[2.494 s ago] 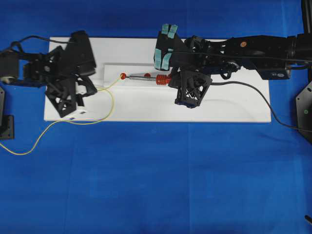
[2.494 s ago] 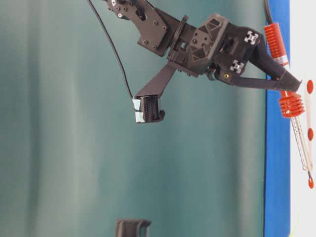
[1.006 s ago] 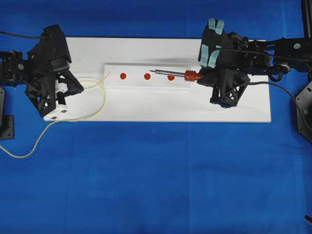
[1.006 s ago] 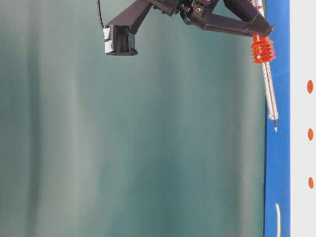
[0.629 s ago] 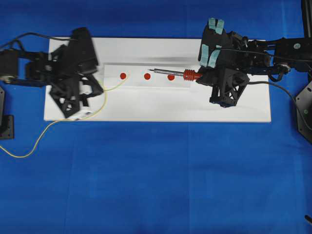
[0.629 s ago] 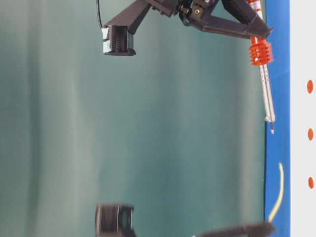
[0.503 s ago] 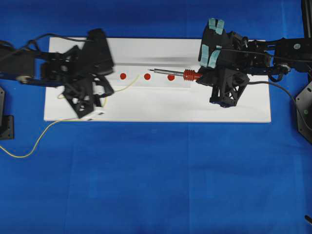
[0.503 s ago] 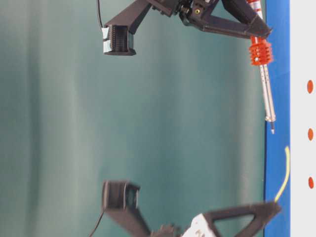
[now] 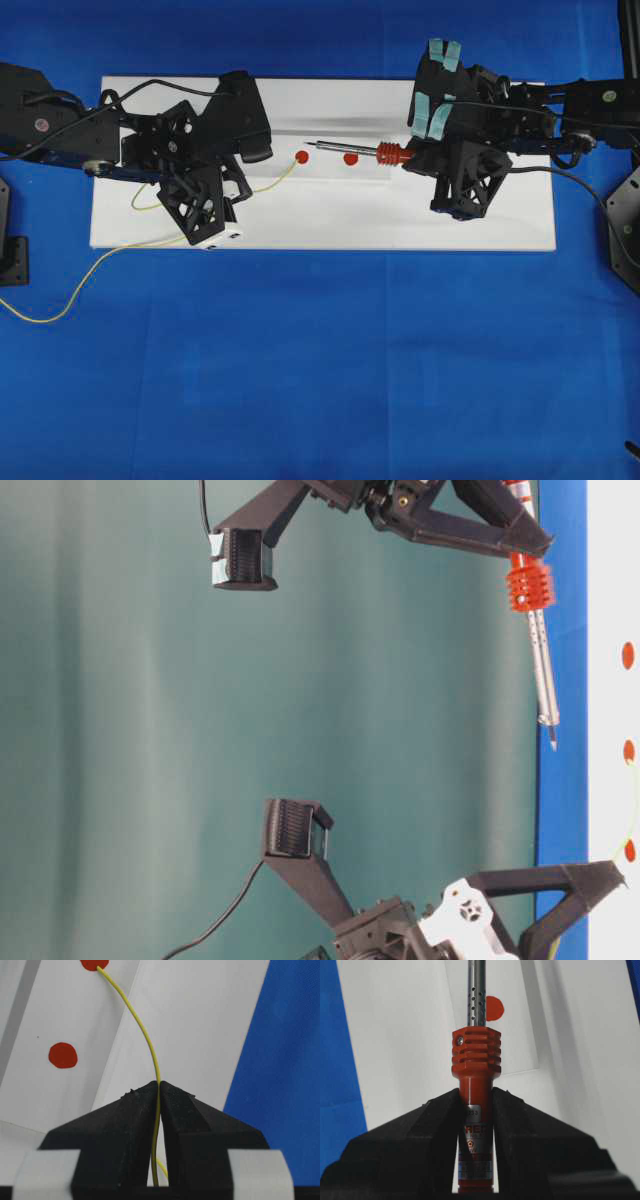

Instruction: Touch the tip of the soldering iron to the tip of the solder at the mark.

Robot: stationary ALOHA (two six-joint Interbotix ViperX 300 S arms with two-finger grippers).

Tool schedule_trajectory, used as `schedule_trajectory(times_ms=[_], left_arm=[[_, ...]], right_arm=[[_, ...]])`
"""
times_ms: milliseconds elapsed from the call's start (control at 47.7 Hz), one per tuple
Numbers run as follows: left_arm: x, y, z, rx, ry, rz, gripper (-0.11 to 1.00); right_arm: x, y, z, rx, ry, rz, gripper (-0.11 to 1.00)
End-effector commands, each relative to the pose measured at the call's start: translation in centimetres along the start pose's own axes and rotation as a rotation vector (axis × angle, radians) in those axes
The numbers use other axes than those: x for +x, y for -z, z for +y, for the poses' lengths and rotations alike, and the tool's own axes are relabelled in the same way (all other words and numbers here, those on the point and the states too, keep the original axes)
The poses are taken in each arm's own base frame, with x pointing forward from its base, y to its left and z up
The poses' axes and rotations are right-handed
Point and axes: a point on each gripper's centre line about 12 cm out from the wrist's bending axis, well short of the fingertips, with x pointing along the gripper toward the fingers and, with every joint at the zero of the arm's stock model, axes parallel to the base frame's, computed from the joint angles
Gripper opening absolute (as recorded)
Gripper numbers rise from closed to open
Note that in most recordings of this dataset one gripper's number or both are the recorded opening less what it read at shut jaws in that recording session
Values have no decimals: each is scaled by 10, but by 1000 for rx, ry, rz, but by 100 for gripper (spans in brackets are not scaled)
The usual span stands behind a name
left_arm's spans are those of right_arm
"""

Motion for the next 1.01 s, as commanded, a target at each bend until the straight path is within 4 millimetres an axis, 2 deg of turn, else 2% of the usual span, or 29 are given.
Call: schedule_trajectory(times_ms=[0, 776, 985], left_arm=[[-3, -11, -1, -4, 6, -36, 3], [-1, -12, 1, -8, 1, -31, 3], [-1, -12, 1, -8, 1, -31, 3]], right_arm=[[-6, -7, 1, -2, -4, -38, 6], [-2, -3, 0, 0, -1, -26, 6], [10, 1, -1, 1, 6, 13, 6]])
